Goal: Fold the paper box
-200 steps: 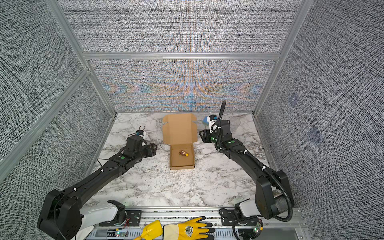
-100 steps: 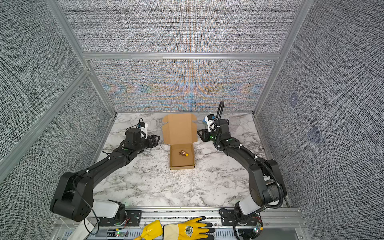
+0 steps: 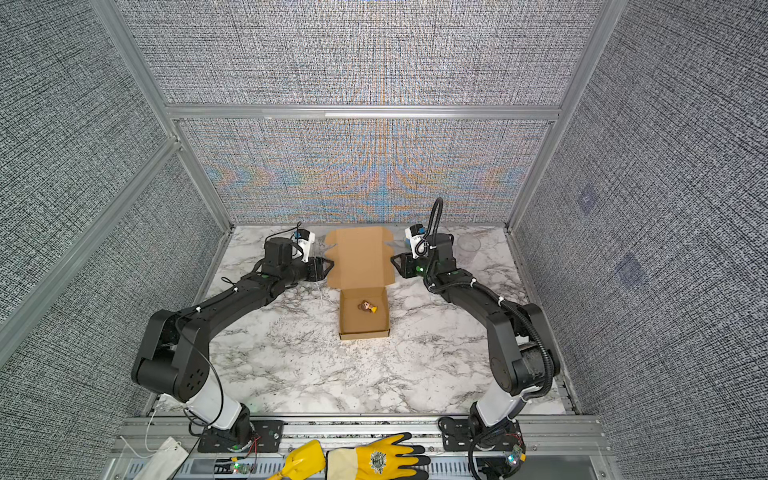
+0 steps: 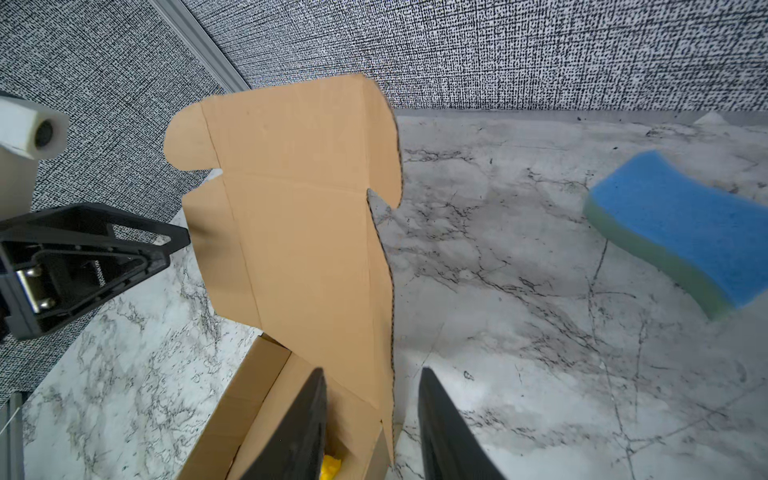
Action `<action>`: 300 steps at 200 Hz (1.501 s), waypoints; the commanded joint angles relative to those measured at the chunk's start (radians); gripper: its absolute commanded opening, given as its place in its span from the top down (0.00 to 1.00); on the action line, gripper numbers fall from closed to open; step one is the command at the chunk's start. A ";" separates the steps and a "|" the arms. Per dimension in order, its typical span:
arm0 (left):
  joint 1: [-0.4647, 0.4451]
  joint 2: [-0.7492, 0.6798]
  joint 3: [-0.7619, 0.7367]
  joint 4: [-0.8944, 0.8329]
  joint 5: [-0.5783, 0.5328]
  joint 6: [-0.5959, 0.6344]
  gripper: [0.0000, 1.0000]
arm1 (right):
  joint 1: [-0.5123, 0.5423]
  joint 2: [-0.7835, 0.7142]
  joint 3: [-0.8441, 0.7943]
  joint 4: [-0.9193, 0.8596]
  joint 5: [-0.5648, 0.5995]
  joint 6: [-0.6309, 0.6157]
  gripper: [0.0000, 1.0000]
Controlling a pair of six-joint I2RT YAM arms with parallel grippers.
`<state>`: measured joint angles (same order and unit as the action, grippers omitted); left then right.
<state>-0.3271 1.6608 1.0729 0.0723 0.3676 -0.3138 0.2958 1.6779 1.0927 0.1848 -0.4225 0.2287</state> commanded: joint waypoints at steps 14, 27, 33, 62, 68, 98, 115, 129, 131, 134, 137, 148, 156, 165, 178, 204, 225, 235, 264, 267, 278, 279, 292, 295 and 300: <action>0.003 0.033 0.045 -0.038 0.005 0.061 0.52 | 0.005 0.018 0.015 0.034 -0.008 -0.011 0.62; 0.003 0.043 0.055 -0.042 0.001 0.070 0.53 | 0.007 0.025 0.018 0.035 -0.007 -0.014 0.62; 0.004 0.047 0.060 -0.044 0.002 0.074 0.54 | 0.006 0.030 0.019 0.035 -0.007 -0.015 0.63; 0.003 0.066 0.081 -0.047 0.039 0.092 0.63 | 0.009 0.045 0.031 0.038 -0.010 -0.014 0.63; 0.003 0.070 0.084 -0.047 0.046 0.092 0.66 | 0.010 0.048 0.034 0.038 -0.011 -0.013 0.63; 0.003 0.073 0.084 -0.035 0.077 0.091 0.78 | 0.019 0.061 0.045 0.040 -0.013 -0.008 0.65; 0.003 0.070 0.077 -0.029 0.082 0.087 0.81 | 0.026 0.068 0.052 0.042 -0.013 -0.006 0.67; 0.003 0.064 0.073 -0.027 0.082 0.087 0.83 | 0.031 0.078 0.060 0.039 -0.011 -0.001 0.69; 0.003 0.062 0.073 -0.026 0.083 0.088 0.83 | 0.031 0.078 0.061 0.039 -0.010 0.000 0.70; 0.003 0.061 0.073 -0.026 0.083 0.087 0.84 | 0.032 0.080 0.063 0.039 -0.011 0.000 0.70; 0.003 0.059 0.072 -0.024 0.082 0.086 0.84 | 0.034 0.081 0.065 0.039 -0.012 0.001 0.71; 0.003 0.053 0.068 -0.018 0.081 0.084 0.85 | 0.036 0.085 0.067 0.042 -0.009 0.006 0.74; 0.003 0.049 0.065 -0.014 0.082 0.085 0.86 | 0.040 0.086 0.070 0.041 -0.007 0.010 0.77; 0.003 0.043 0.063 -0.010 0.082 0.086 0.87 | 0.042 0.086 0.074 0.038 -0.004 0.015 0.80; 0.003 0.033 0.058 -0.003 0.080 0.087 0.88 | 0.045 0.081 0.075 0.032 0.006 0.018 0.82; 0.003 0.018 0.051 0.007 0.076 0.089 0.89 | 0.047 0.059 0.060 0.019 0.031 0.012 0.82; 0.003 0.010 0.045 0.015 0.074 0.088 0.89 | 0.049 0.039 0.047 0.020 0.043 0.011 0.84; 0.002 0.007 0.042 0.020 0.072 0.085 0.89 | 0.049 0.035 0.047 0.015 0.045 0.014 0.86; 0.001 0.002 0.026 0.051 0.081 0.081 0.88 | 0.060 0.025 0.050 0.007 0.062 0.020 0.88; 0.000 0.002 0.025 0.052 0.081 0.082 0.88 | 0.061 0.024 0.052 0.006 0.065 0.019 0.89; 0.000 0.002 0.024 0.053 0.083 0.081 0.85 | 0.066 0.026 0.060 -0.005 0.073 0.018 0.91; 0.000 0.003 0.024 0.053 0.083 0.082 0.85 | 0.067 0.026 0.061 -0.005 0.075 0.018 0.91; -0.001 0.004 0.025 0.051 0.085 0.081 0.82 | 0.074 0.029 0.071 -0.016 0.083 0.015 0.95; -0.001 0.004 0.026 0.050 0.085 0.083 0.81 | 0.075 0.028 0.073 -0.017 0.083 0.014 0.95; -0.001 0.004 0.025 0.049 0.085 0.085 0.80 | 0.077 0.030 0.074 -0.018 0.085 0.012 0.96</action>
<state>-0.3275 1.6703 1.0973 0.0864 0.4404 -0.2382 0.3637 1.7092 1.1515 0.1799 -0.3557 0.2379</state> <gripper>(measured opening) 0.179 0.060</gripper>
